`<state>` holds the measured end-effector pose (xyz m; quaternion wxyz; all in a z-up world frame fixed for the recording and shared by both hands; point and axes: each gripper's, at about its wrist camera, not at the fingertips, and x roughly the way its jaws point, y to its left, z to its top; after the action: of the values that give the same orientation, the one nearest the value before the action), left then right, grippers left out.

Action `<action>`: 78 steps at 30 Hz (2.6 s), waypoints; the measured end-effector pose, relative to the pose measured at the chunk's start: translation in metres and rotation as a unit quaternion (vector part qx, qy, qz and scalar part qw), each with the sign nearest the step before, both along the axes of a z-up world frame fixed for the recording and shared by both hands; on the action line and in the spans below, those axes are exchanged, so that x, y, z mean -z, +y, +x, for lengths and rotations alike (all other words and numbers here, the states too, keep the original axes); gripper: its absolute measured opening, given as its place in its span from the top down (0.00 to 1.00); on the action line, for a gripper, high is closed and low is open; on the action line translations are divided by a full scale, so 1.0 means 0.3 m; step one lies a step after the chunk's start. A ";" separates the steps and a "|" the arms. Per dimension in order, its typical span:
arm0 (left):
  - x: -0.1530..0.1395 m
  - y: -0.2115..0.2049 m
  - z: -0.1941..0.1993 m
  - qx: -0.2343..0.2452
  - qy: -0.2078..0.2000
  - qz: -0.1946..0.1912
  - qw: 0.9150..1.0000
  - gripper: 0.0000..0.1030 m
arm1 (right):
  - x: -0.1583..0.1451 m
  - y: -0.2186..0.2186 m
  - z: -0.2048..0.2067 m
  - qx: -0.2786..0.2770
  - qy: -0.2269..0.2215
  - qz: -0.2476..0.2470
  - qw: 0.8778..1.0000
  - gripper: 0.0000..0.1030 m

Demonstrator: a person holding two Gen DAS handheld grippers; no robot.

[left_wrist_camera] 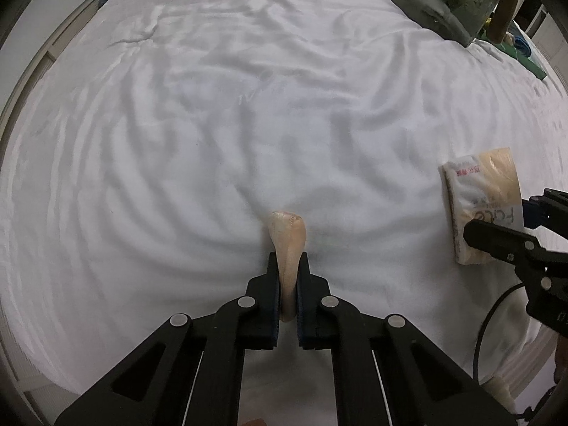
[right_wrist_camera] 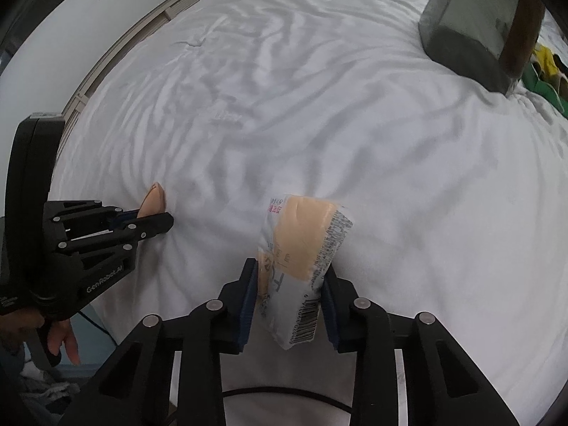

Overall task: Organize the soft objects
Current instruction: 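Lift the sponge and soap bar and carry them toward the green tray, then lower the sponge and soap bar into the green tray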

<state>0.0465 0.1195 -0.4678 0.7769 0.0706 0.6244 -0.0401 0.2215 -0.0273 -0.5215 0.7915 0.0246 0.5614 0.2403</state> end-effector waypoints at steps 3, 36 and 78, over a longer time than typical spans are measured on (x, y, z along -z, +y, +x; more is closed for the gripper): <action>-0.033 -0.035 0.018 0.000 -0.002 0.015 1.000 0.95 | -0.018 -0.008 -0.002 -0.003 -0.002 0.002 1.000 0.71; -0.255 -0.986 0.171 0.133 -0.002 -0.022 0.991 0.95 | -0.295 -0.890 -0.037 0.125 -0.038 -0.011 0.991 0.71; -0.060 -1.674 1.328 0.028 -0.084 -0.056 0.994 0.95 | -0.070 -1.463 0.943 0.169 -0.096 -0.005 0.981 0.67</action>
<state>0.4449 -0.3828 -0.4499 0.8282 0.0472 0.5511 -0.0907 0.5043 -0.4661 -0.5004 0.8712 0.0922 0.4714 0.1013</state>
